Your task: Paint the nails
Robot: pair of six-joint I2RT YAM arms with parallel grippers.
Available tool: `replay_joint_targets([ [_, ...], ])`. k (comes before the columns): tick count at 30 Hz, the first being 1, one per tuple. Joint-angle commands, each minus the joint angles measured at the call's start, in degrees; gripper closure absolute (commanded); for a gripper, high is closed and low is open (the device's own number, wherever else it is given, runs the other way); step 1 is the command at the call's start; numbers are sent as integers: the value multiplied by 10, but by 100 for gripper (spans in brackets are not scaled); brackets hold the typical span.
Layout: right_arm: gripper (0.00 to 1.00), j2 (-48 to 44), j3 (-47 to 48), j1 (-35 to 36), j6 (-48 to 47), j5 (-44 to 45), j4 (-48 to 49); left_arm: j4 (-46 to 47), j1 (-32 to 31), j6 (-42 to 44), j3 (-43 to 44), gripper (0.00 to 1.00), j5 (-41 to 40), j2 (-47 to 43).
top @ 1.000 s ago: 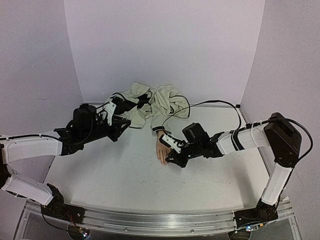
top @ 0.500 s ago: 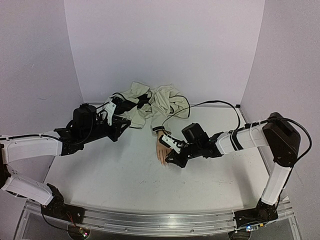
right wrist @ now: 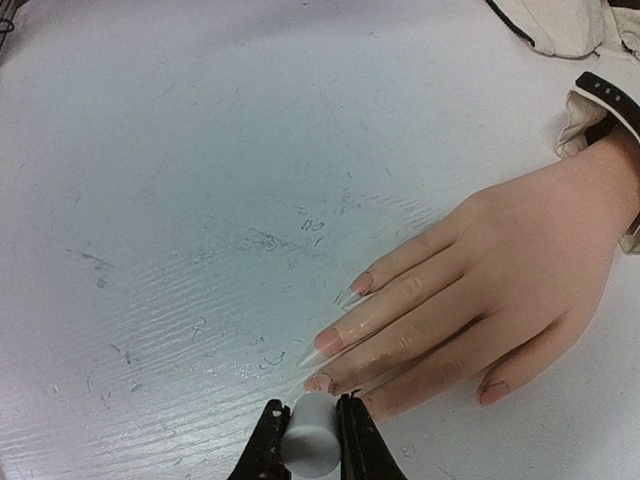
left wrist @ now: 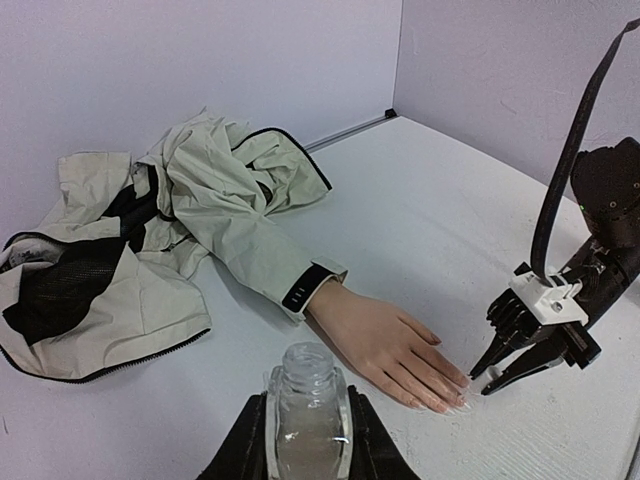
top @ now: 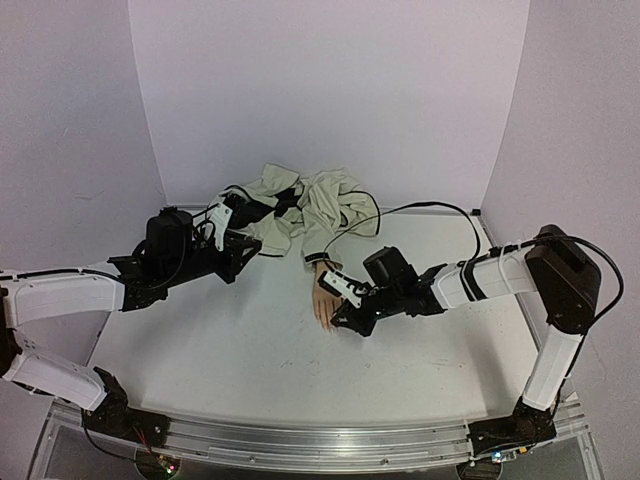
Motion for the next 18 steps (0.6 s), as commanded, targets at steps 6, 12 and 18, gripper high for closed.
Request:
replay_joint_targets([
  [6, 100, 3, 7, 8, -1, -11, -10, 36, 3, -6, 9, 100, 6, -19],
  [12, 100, 5, 7, 11, -1, -9, -14, 36, 3, -6, 8, 100, 5, -21],
  [18, 100, 3, 5, 13, -1, -8, -18, 36, 3, -5, 7, 100, 6, -24],
])
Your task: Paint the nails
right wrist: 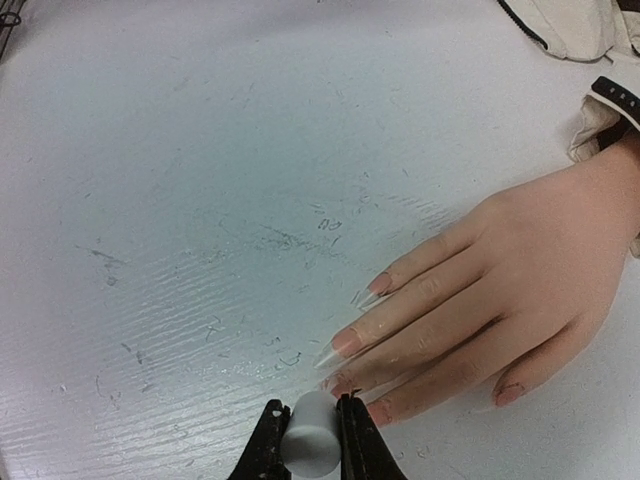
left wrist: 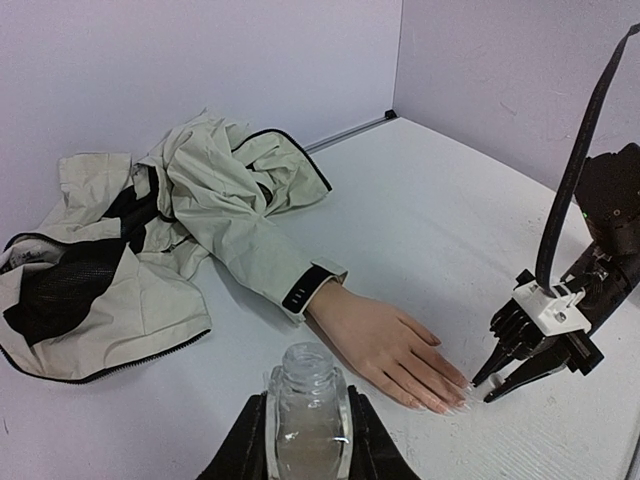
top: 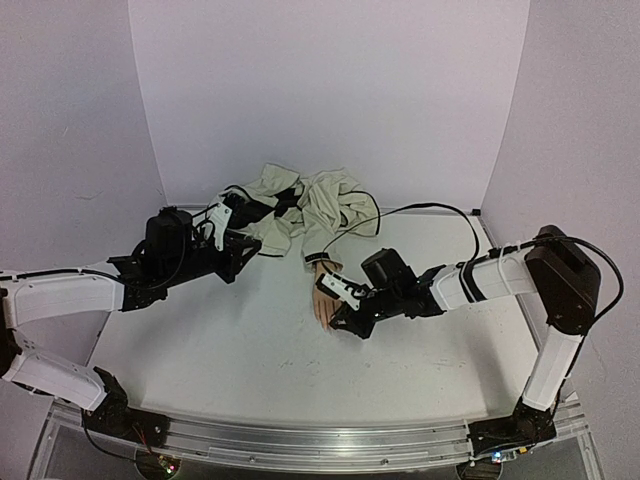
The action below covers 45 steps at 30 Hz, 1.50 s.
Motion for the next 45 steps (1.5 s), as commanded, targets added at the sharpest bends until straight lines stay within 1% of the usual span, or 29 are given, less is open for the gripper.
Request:
replay_joint_targets([
  [1, 100, 3, 5, 5, -1, -7, -15, 36, 3, -5, 7, 100, 5, -24],
  [10, 100, -7, -2, 8, -2, -9, -19, 36, 3, -6, 9, 100, 8, -22],
  [19, 100, -35, -18, 10, -7, -27, -10, 36, 3, -7, 8, 100, 9, -22],
  [25, 100, -47, -24, 11, 1, -7, 12, 36, 3, -7, 8, 100, 9, -24],
  [29, 100, -42, -19, 11, 4, 17, 23, 36, 3, -6, 10, 100, 9, -23],
  [36, 100, -22, -3, 10, 5, 34, 25, 36, 3, -6, 10, 100, 9, -22],
  [45, 100, -10, 4, 11, 4, 37, 25, 36, 3, -5, 9, 100, 8, -20],
])
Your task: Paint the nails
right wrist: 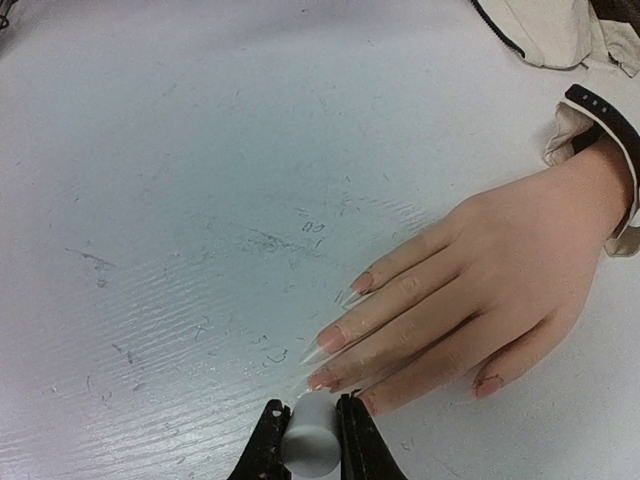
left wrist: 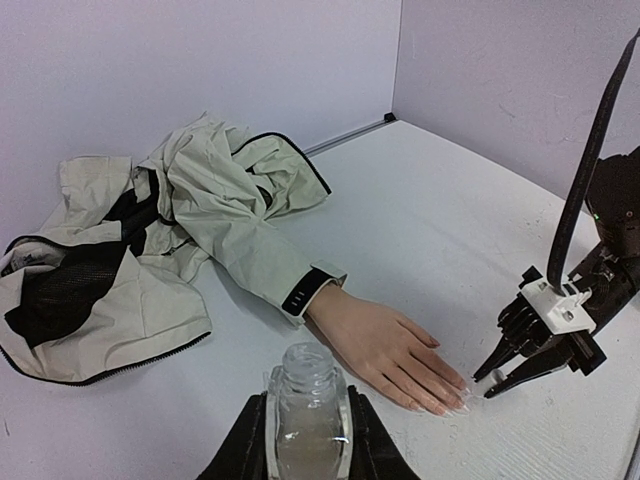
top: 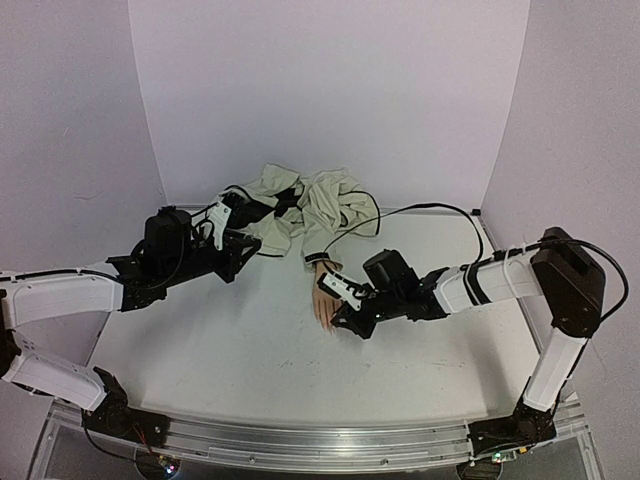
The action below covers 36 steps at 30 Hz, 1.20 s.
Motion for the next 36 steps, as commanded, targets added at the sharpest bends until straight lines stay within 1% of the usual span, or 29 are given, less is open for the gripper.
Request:
replay_joint_targets([
  [1, 100, 8, 23, 3, 5, 5, 8, 36, 3, -5, 9, 100, 7, -17],
  [36, 100, 34, 44, 3, 2, -16, -5, 35, 3, -4, 14, 100, 10, -13],
])
